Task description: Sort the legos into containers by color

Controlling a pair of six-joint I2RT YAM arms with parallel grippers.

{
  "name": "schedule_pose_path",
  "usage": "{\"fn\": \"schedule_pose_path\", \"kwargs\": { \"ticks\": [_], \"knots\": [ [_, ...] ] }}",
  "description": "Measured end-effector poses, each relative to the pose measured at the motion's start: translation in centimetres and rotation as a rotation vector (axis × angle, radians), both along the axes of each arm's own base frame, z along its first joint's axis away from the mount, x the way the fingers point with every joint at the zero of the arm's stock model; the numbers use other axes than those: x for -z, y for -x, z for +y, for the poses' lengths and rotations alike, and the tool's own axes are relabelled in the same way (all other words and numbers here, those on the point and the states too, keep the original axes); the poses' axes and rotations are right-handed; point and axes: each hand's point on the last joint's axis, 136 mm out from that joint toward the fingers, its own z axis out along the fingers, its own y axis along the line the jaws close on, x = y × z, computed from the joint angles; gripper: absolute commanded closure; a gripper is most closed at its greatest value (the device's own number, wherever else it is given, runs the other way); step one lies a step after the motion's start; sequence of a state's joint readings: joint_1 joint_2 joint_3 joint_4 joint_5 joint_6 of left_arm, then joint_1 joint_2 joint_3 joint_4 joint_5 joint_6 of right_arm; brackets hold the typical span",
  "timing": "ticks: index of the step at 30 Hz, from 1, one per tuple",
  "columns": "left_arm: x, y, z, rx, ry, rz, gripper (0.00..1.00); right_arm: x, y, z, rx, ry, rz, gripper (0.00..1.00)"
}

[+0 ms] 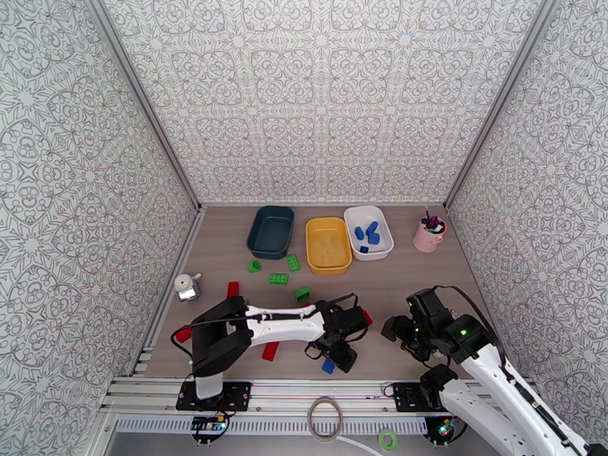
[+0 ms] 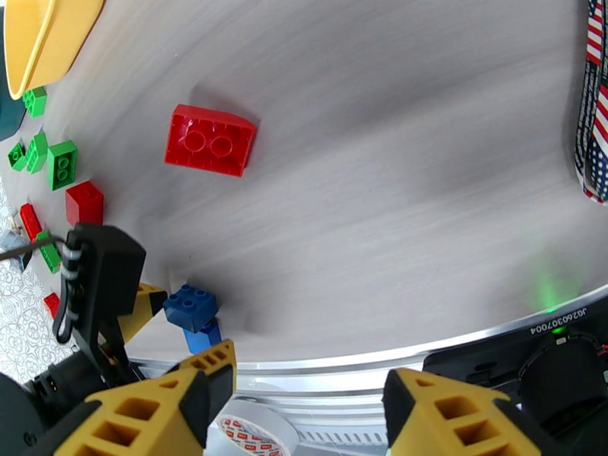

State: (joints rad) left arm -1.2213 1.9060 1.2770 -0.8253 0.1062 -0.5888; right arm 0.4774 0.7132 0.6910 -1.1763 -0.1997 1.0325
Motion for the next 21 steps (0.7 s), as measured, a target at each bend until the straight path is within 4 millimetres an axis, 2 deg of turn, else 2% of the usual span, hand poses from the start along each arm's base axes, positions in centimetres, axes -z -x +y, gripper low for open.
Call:
{"fn": "schedule_pose_path", "kwargs": {
  "ticks": [7,13,17,21],
  "knots": [
    [-0.5,-0.8,-1.9,-0.018,0.028,-0.016,0.32,0.0,0.1,0.1,-0.003,-0.005,0.006,0.40],
    [-0.3,-0.8,-1.5,-0.035,-0.003,-0.026,0.33,0.0,0.2,0.2,-0.014,-0.011,0.007,0.40],
    [-0.2,-0.9,-1.4,-0.041,-0.031,-0.038,0.42,-0.2,0.3,0.3,-0.019,-0.020,0.000,0.42],
    [-0.1,-0.9,-1.2,-0.060,-0.052,-0.038,0.46,-0.4,0.5,0.2,-0.020,-0.027,-0.010,0.43]
  ]
}}
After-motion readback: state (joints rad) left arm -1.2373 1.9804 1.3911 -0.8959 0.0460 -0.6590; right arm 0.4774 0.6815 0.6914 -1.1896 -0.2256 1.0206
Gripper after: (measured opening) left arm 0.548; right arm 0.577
